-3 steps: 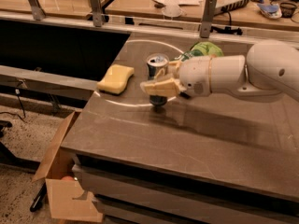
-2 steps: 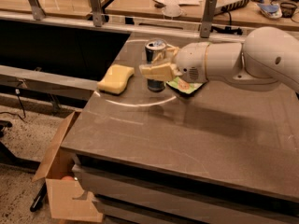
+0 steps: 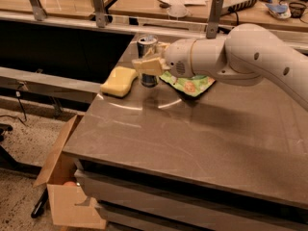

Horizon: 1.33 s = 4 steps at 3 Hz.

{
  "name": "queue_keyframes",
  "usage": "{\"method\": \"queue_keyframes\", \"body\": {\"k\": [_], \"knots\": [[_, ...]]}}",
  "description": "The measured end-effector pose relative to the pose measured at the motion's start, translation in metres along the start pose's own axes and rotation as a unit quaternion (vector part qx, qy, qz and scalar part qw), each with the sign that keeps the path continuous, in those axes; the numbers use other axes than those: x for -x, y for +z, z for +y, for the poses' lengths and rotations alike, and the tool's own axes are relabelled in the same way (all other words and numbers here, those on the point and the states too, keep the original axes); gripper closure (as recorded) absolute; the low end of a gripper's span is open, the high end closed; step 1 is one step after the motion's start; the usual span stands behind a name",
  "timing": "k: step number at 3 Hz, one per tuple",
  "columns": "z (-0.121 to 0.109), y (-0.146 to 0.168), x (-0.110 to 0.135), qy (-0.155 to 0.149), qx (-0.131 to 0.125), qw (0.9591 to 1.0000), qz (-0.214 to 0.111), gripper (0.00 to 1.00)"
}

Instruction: Move redbull can near sponge

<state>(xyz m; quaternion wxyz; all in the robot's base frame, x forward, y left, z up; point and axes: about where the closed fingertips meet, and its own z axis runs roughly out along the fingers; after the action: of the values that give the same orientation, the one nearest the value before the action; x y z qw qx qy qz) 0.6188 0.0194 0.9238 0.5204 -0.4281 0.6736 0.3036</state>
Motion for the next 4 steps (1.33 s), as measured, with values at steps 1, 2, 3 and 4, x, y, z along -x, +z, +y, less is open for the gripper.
{"method": "queue_keyframes", "body": {"k": [1, 2, 3, 4], "knots": [[0.001, 0.022, -0.005, 0.005, 0.005, 1.0, 0.003, 1.0], [0.003, 0.035, -0.011, 0.008, 0.007, 0.9999, 0.003, 0.85], [0.003, 0.045, -0.015, 0.0, 0.006, 1.0, -0.003, 0.53], [0.004, 0.05, -0.011, -0.01, 0.004, 0.9999, -0.008, 0.22]]}}
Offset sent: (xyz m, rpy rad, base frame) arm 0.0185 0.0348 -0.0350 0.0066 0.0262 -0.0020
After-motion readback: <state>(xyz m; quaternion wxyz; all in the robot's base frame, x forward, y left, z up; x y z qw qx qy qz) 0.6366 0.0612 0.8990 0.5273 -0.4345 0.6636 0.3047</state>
